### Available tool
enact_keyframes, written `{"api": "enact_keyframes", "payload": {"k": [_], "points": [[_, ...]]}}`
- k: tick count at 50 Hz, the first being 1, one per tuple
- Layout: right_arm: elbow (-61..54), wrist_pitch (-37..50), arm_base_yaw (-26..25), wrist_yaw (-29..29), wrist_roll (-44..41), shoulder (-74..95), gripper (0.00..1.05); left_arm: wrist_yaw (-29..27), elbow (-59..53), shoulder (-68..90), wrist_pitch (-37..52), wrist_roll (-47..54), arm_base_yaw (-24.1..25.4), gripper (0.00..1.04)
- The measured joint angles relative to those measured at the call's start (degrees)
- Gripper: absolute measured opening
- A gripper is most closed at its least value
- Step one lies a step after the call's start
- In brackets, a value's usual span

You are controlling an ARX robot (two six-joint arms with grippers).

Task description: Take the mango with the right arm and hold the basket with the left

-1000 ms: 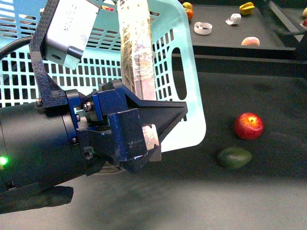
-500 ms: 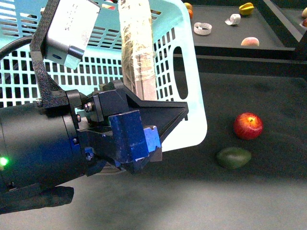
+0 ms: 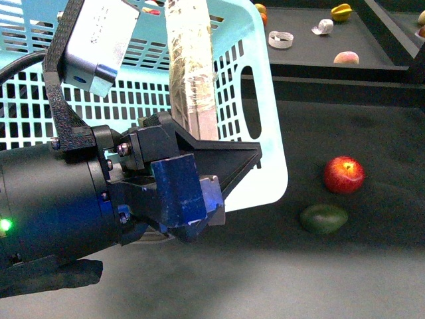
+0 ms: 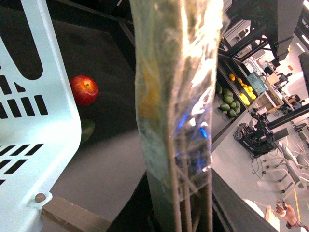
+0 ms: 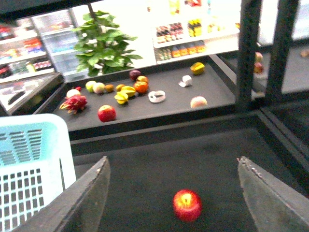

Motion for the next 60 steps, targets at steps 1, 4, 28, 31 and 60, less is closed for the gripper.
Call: {"api": "enact_keyframes", "payload": {"k": [1,4,28,31,60], "points": [[-0.5,0.6,-1.0,-2.5,-1.8,-0.6,0.76,0.0,0.0,0.0,0.0,0.0,0.0,0.14],[-1.5,0.7,-2.6,-5.6,-5.1,-2.1,0.66,-0.1,0.0,0.0,0.0,0.1,0.0,0.14],[-5.4,-5.8,-3.3,-6.7,-9.8,-12.8,0.02,0.0,0.0,0.0,0.0,0.1,0.0,0.14],[-5.8,-6.4,-3.3,-6.7,-9.8,-13.8,0.02,0.0,0.0,0.0,0.0,0.1,0.0,0.14],[-7.5,-15.2,-3.3,-6.7,-9.8,-25.0,0.02,0.0,0.0,0.0,0.0,0.2,0.0,0.14]]}}
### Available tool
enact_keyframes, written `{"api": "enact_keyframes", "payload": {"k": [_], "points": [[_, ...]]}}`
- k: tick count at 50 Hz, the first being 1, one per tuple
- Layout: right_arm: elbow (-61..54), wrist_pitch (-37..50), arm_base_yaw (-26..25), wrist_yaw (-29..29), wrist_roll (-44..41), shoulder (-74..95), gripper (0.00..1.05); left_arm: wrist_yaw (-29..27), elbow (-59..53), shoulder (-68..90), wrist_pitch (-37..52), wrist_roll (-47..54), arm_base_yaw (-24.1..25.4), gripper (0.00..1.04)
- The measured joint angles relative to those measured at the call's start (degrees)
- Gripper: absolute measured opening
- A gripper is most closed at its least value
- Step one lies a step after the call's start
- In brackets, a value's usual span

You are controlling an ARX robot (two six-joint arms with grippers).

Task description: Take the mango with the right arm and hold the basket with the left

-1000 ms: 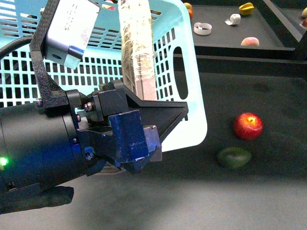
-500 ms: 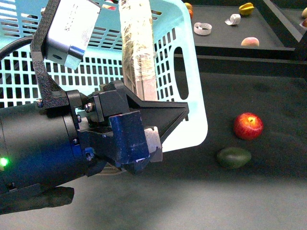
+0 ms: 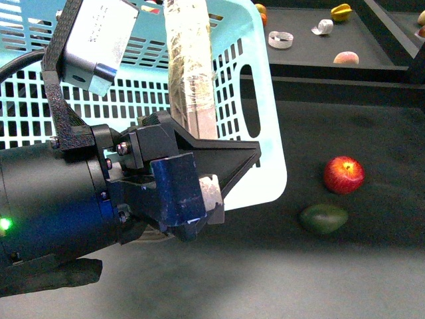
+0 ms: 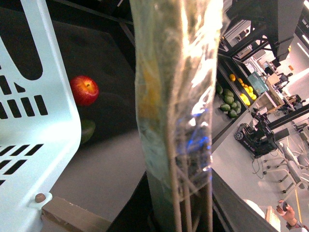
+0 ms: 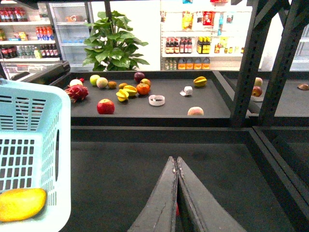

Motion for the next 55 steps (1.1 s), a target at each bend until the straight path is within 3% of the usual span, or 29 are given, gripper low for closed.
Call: {"api": "enact_keyframes", "payload": {"k": [10,48,55], "points": [[0.0,-10.6,0.0,-0.1,0.0,-9.6,0.02,0.1,0.0,0.0,0.0,0.0,0.0,0.14],[0.0,-10.9,0.0,-0.2,0.0,-10.4,0.02,0.0,0.0,0.0,0.0,0.0,0.0,0.14],[0.0,-10.9,0.0,-0.2,-0.1,-10.4,0.21,0.0,0.0,0.0,0.0,0.0,0.0,0.14]]}}
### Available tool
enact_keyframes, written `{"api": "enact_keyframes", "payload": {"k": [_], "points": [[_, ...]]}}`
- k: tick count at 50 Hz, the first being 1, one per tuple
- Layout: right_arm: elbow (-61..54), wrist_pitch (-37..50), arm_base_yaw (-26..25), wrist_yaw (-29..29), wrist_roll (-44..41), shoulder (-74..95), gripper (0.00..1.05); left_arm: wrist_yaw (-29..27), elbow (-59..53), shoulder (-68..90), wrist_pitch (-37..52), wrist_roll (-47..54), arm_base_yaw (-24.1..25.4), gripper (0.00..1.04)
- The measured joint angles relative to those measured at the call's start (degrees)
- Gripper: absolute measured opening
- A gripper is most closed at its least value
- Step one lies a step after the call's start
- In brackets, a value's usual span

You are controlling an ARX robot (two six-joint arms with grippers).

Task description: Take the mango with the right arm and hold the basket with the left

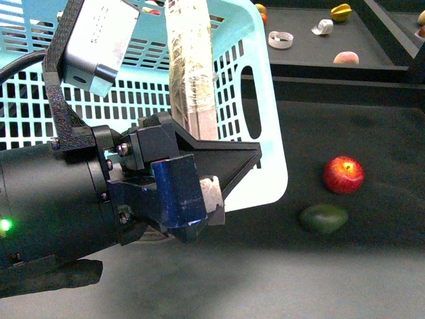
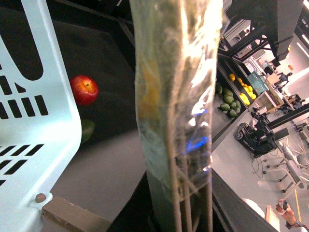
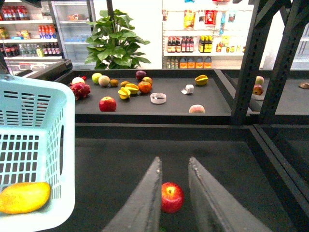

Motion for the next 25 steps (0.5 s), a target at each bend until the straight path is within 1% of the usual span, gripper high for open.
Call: {"api": "enact_keyframes", "payload": {"k": [2,4,5,6,7,8,10,12,13,16,23,25], "points": [[0.0,0.0,0.0,0.0,0.0,0.0,0.27,-0.5,0.0,0.0,0.0,0.0,0.0,0.14],[0.0,0.0,0.0,0.0,0.0,0.0,0.32,-5.4,0.0,-0.3,-0.8,-0.3,-1.4,0.14],[0.0,0.0,0.0,0.0,0.0,0.0,0.36,-10.3,0.3,-0.6,-1.6,-0.7,-2.4,0.14],[0.0,0.0,0.0,0.0,0.0,0.0,0.39,-12.8,0.5,-0.7,-2.1,-1.6,-3.0,0.14],[0.0,0.0,0.0,0.0,0.0,0.0,0.41,-18.0,0.8,-1.0,-3.0,-2.6,-4.0,0.14],[0.0,0.0,0.0,-0.1,0.0,0.0,0.46,-24.8,1.4,-1.5,-4.5,-4.7,-5.0,0.14],[0.0,0.0,0.0,0.0,0.0,0.0,0.53,-32.5,2.4,-2.1,-6.8,-7.3,-5.5,0.14],[0.0,-0.1,0.0,0.0,0.0,-0.1,0.6,-38.7,4.0,-2.4,-9.2,-10.0,-5.2,0.14],[0.0,0.0,0.0,0.0,0.0,-0.1,0.62,-40.1,4.5,-2.5,-9.9,-10.4,-5.0,0.14],[0.0,-0.1,0.0,0.0,0.0,-0.1,0.73,-45.7,7.7,-2.4,-13.7,-13.3,-3.8,0.14],[0.0,-0.1,0.0,0.0,0.0,-0.1,0.94,-47.9,14.9,0.3,-17.1,-19.2,-0.3,0.13],[0.0,-0.1,0.0,-0.1,0.0,-0.1,0.98,-47.8,16.7,1.6,-17.5,-21.3,0.3,0.13]]}}
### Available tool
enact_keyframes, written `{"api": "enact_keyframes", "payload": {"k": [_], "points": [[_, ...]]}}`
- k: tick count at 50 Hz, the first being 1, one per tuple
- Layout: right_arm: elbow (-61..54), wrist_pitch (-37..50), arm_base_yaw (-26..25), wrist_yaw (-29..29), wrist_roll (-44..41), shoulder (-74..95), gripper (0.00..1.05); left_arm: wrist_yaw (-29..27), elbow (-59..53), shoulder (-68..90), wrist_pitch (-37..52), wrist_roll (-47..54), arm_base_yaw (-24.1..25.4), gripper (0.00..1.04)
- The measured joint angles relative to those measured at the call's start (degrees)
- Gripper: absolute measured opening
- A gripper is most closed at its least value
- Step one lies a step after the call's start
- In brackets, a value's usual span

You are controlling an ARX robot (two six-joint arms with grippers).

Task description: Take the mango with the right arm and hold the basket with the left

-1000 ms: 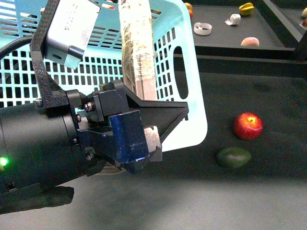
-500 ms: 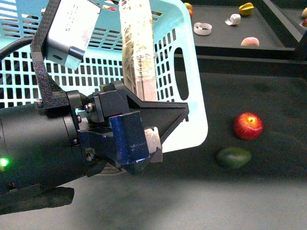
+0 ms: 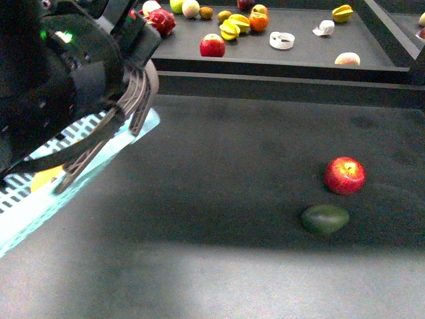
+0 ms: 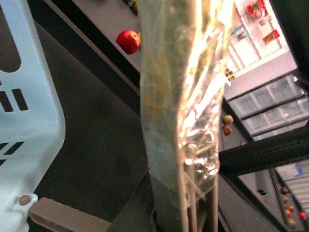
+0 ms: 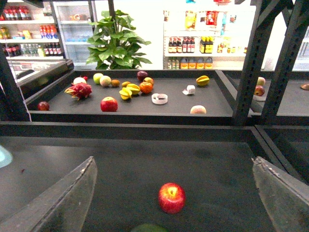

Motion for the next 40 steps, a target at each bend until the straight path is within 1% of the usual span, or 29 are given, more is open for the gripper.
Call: {"api": "enact_keyframes", "payload": {"k": [4,5,9,14,17,30,36,40], "points": [[0.0,0.0,0.0,0.0,0.0,0.0,0.96,2.0,4.4,3.6,-0.5,-5.4,1.5,0.13],[0.0,0.0,0.0,0.0,0.0,0.0,0.96,2.1,5.1,4.2,-0.5,-5.7,1.7,0.13],[0.0,0.0,0.0,0.0,0.0,0.0,0.96,4.1,9.9,9.2,0.0,-12.2,3.5,0.13],[0.0,0.0,0.0,0.0,0.0,0.0,0.96,4.5,13.9,13.5,0.7,-17.4,4.8,0.13],[0.0,0.0,0.0,0.1,0.0,0.0,0.96,4.4,16.6,16.9,3.0,-20.7,6.0,0.13],[0.0,0.0,0.0,0.0,0.0,0.0,0.96,1.6,22.5,28.0,12.8,-26.7,11.3,0.13],[0.0,0.0,0.0,0.0,0.0,0.0,0.96,2.0,23.2,32.6,18.7,-27.4,12.5,0.13],[0.0,0.0,0.0,0.0,0.0,0.0,0.96,2.4,23.3,32.7,18.7,-27.4,12.5,0.13]]}}
